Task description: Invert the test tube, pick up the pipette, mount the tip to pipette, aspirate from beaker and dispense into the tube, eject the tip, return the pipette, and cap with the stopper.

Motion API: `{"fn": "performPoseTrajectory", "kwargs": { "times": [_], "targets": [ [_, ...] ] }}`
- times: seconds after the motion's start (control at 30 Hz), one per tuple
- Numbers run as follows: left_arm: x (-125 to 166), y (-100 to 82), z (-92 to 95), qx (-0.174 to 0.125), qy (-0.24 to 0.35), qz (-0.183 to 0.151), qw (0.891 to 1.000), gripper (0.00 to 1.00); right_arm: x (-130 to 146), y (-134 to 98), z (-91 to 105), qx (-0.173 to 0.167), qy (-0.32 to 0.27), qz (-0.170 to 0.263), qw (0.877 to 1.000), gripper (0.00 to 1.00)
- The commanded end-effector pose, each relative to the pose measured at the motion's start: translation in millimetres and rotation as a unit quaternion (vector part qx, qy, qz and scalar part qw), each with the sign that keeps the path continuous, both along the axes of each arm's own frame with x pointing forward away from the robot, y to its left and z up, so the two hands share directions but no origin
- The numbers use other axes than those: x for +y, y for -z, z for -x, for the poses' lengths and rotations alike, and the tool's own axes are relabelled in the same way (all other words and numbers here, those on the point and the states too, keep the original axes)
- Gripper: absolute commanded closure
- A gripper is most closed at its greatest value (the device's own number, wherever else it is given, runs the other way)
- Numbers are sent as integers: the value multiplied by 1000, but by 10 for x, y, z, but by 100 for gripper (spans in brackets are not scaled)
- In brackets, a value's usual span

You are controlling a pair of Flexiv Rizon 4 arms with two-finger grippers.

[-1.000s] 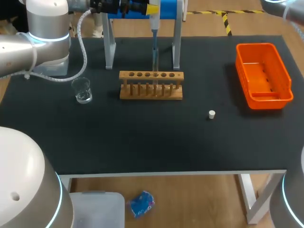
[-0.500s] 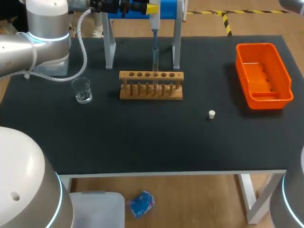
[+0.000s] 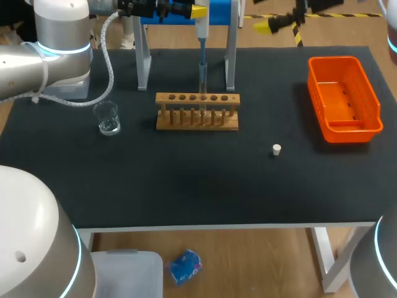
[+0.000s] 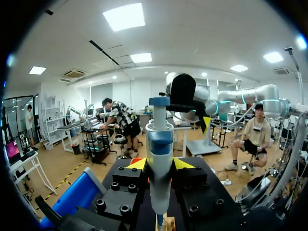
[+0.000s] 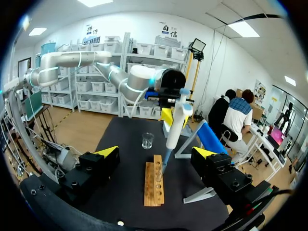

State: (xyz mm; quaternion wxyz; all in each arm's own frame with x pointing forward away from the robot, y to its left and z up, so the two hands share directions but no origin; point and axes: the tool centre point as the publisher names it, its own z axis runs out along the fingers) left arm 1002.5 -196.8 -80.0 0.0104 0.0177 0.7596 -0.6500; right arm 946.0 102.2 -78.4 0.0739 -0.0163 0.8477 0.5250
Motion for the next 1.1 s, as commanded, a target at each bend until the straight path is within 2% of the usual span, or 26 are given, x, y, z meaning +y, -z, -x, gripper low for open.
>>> {"fn": "performPoseTrajectory", "kwargs": {
  "times": [0.03,0.27,0.43,0.7,0.93,1.1],
  "targets": [
    [3,-7,3,0,0,-1,1000,100,-8,375,35,-12,9,-21,1000,0],
    [3,-7,3,0,0,-1,1000,100,48,878,-11,-5,14,-36,999,0],
    [3,-7,3,0,0,-1,1000,100,115,1167,-20,12,12,-44,999,0],
    [3,-7,3,0,0,-1,1000,100,266,1425,-138,22,8,-59,998,0],
    [3,-7,3,0,0,-1,1000,100,465,1513,-195,27,-8,-65,997,0],
    [3,-7,3,0,0,-1,1000,100,506,1586,-237,33,-5,-63,997,0]
  ]
}}
